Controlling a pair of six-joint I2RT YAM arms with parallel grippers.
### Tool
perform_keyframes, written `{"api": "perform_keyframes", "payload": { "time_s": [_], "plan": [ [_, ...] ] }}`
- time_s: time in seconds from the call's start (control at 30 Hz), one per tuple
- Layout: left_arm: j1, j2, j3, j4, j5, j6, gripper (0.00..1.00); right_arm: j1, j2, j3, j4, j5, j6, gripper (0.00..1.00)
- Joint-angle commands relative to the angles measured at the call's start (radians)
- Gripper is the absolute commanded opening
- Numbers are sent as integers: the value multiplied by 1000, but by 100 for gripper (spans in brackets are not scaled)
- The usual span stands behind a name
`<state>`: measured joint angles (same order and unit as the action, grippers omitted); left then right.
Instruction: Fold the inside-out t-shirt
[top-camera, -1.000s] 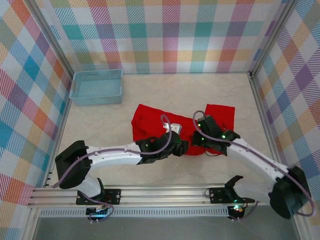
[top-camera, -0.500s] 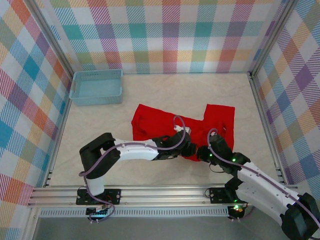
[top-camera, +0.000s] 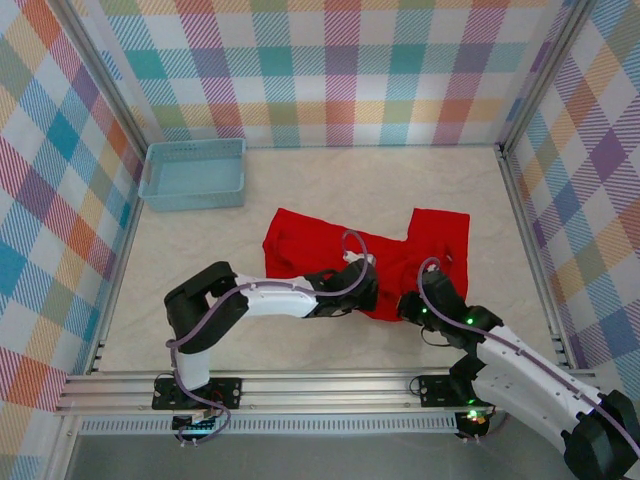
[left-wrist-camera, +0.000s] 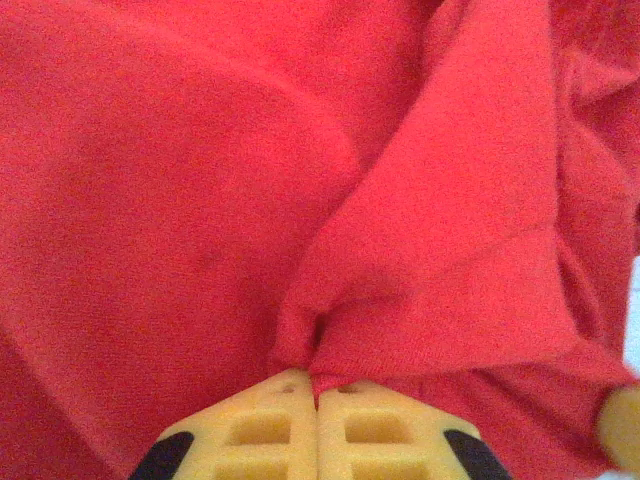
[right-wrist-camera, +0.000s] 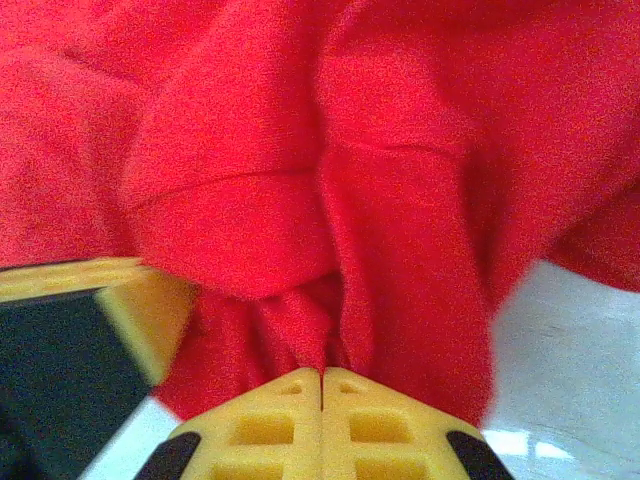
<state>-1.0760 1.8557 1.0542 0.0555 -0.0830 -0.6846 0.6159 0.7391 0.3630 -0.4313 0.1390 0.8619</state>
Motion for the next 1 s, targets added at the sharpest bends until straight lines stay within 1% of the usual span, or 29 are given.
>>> {"api": "perform_keyframes", "payload": {
  "time_s": [0.0, 0.07, 0.13, 0.2, 0.27, 0.33, 0.43, 0.5, 0.6, 0.73, 0.77, 0.8, 0.83, 0.87, 0.93, 0.97],
  "plan": [
    [8, -87, -82, 56, -10, 24, 1, -7, -10, 28, -132, 100, 40, 0],
    [7, -114, -124, 97, 0, 26, 0, -13, -6, 19, -144, 99, 51, 0],
    [6, -118, -144, 121, 18, 28, 0, -14, -1, 24, -126, 72, 13, 1],
    [5, -113, -146, 133, 41, 32, 0, -13, 7, 55, -88, 11, -97, 10],
    [1, -110, -144, 148, 56, 37, 0, -10, 17, 102, -96, -11, -180, 21],
    [-6, -113, -136, 149, 57, 50, 0, -10, 41, 145, -116, -7, -235, 31],
    [-15, -113, -118, 134, 60, 69, 0, -8, 111, 176, -107, -32, -286, 42],
    [-19, -112, -114, 133, 60, 70, 0, -7, 164, 178, -88, -44, -288, 47],
    [-21, -109, -108, 131, 64, 66, 0, 0, 231, 169, -37, -53, -276, 50],
    [-22, -116, -108, 128, 58, 66, 0, 5, 294, 167, 2, -28, -277, 49],
    [-22, -120, -109, 127, 57, 67, 0, 5, 310, 170, 4, -17, -280, 45],
    [-22, -123, -106, 121, 53, 66, 0, 5, 326, 179, 4, -14, -285, 37],
    [-21, -125, -101, 111, 45, 68, 0, 5, 338, 186, 9, -25, -292, 26],
    [-21, -127, -96, 97, 33, 69, 0, 6, 346, 192, 15, -40, -298, 19],
    [-18, -125, -76, 60, 13, 66, 0, 7, 352, 204, 5, -47, -305, 8],
    [-15, -128, -75, 60, 12, 68, 0, 8, 350, 209, -9, -42, -307, 5]
  ]
}}
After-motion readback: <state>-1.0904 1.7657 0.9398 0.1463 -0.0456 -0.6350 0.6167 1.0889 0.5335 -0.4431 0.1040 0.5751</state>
